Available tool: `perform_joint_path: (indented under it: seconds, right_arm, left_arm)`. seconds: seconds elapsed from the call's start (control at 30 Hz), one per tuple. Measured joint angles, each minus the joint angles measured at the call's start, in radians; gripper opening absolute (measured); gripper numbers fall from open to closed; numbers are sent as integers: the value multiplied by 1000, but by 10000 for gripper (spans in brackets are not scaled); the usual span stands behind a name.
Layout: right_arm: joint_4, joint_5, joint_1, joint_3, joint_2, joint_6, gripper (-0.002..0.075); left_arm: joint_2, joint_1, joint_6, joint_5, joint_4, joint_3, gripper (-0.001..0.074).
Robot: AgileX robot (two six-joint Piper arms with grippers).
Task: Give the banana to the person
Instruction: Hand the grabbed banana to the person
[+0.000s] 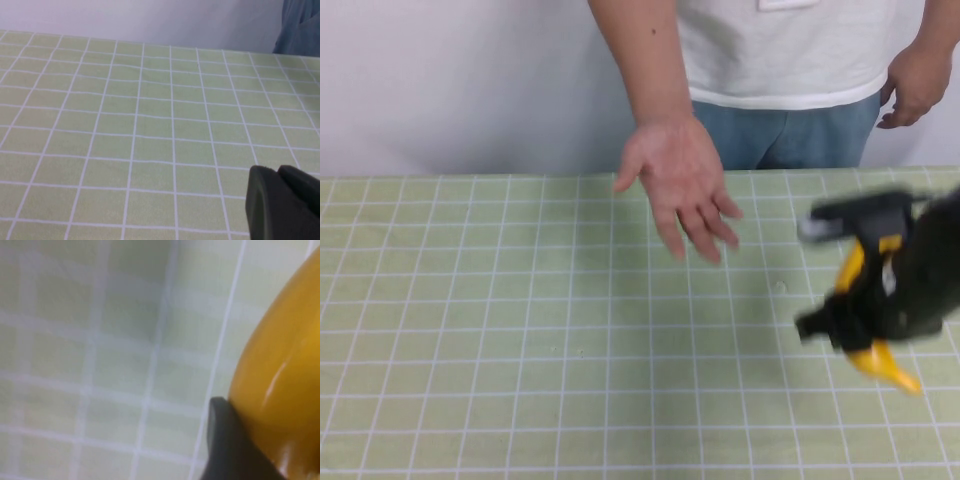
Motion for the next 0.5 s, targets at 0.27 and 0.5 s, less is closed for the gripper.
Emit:
perform_joint_path:
  seconds: [0.27,0.5]
  right_arm:
    - [224,132,0,-388,-36,-82,-7]
    - [367,139,0,-538,26,-111,-6]
  left_arm:
    - [0,0,0,0,0,0,1]
    - [0,0,0,0,0,0,1]
